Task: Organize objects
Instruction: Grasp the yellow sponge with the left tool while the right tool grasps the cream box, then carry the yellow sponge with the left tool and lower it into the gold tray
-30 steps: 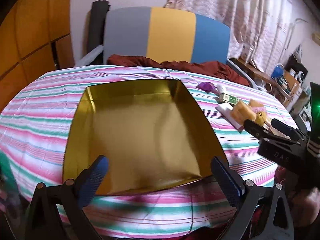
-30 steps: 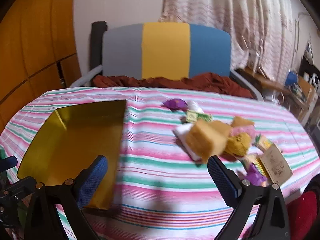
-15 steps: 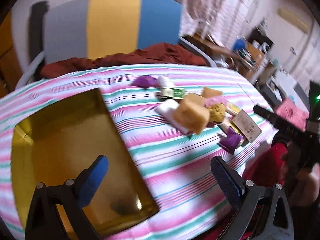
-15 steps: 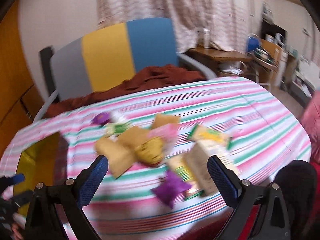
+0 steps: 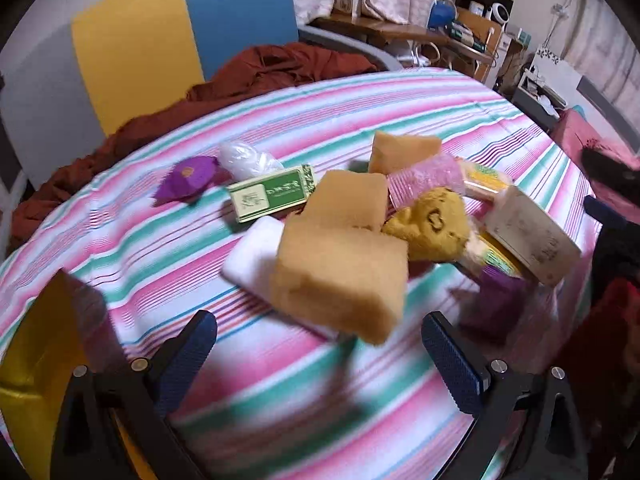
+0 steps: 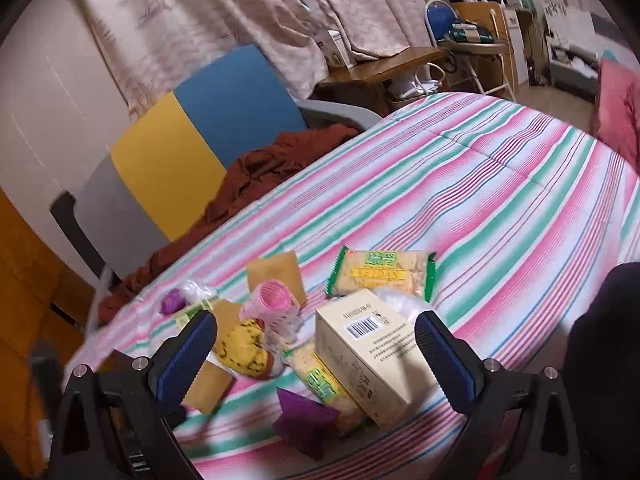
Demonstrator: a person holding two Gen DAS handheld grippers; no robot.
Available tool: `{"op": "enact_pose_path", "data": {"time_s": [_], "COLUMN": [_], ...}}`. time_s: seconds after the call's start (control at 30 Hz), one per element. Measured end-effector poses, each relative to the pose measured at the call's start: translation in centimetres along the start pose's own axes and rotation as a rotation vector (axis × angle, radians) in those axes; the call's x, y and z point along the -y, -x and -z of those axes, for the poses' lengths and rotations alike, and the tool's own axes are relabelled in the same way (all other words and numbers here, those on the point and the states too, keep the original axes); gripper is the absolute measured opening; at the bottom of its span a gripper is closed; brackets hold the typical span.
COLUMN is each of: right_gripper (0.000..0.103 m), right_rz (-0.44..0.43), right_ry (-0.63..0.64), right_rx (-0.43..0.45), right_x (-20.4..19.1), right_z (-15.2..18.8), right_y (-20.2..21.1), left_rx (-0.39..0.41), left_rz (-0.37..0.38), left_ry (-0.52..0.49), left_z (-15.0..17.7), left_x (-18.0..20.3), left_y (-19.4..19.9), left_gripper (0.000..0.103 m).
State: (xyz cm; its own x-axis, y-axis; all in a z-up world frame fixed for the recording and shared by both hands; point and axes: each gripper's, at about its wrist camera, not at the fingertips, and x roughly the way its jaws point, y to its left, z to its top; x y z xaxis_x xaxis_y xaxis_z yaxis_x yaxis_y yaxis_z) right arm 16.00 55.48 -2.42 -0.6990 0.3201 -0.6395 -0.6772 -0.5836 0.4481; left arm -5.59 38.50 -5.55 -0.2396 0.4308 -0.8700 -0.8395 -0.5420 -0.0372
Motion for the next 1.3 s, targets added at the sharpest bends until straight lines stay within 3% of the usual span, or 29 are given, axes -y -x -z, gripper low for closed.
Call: {"op": "enact_pose_path", "data": {"time_s": [0.13,0.2,0.23,0.27,0.43,0.6,0.63,0.8,0.9,0.97,1.1,1.17,1.3], "right_gripper": [0.102,0.102,0.102,0.102,0.102,0.102,0.102,0.099,0.097,0.095,0.088,0.078,0.068], "right_rz": [-0.011,-0.015,-0.015,-0.013,-0.024,-0.004,0.004,0.087,0.181,0.193,0.240,0.267,0.271], "right_ry": [-0.005,-0.001,-0.001,-0.007,-0.105,-0.135,-0.119,0.072,0.254,0.315,0.364,0.367,0.403], "right_rx": [-0.006,-0.015,-0.017,-0.012,-0.009,-0.051,-0.075,-0.351,-0.430,-0.503,-0.561,-0.570,-0.577], "right_x": [0.0,-0.2,-0.2,0.0,1.8,2.3,2.1,0.4,-0.5,-0.7,-0.4,-0.1,-0.3], "right_z": [0.0,0.0,0.0,0.0,-0.3,-0.3,-0.4,-0.8,-0.9,-0.8,-0.7,-0.6,0.2], "right_y": [-0.1,-0.2,-0.2,-0.1,-0.2,-0.8,-1.0,-4.3,-5.7,-7.1,-8.9,-9.1,-8.4], "left_rx": [-0.001,-0.002,0.001,0.004,0.061,0.105,0.111,0.166,0.202,0.216,0.246,0.252,0.254], "left_rz": [-0.008,0.002,0.053,0.071,0.087,0.122,0.122,0.121,0.117,0.121,0.112,0.110,0.090], "left_ry": [-0.001,0.015,0.029,0.031,0.008,0.074,0.085,0.099,0.095,0.108,0.125,0.153,0.203], "left_z": [-1.2,-1.4,-1.3,-1.2,1.0,3.8,4.2,6.8,7.9,8.3,9.8,10.8,12.6], "left_x": [0.3,0.2,0.1,0.2,0.9,-0.1,-0.3,-1.0,-1.7,-1.9,-2.6,-3.2,-4.4], "left_y": [-2.1,-2.5,-2.5,-2.4,0.0,3.3,3.9,7.4,9.1,9.9,11.6,12.4,13.3], "left_gripper": [0.102,0.090,0.079,0.075,0.073,0.074,0.074,0.074,0.074,0.074,0.074,0.075,0.075]}}
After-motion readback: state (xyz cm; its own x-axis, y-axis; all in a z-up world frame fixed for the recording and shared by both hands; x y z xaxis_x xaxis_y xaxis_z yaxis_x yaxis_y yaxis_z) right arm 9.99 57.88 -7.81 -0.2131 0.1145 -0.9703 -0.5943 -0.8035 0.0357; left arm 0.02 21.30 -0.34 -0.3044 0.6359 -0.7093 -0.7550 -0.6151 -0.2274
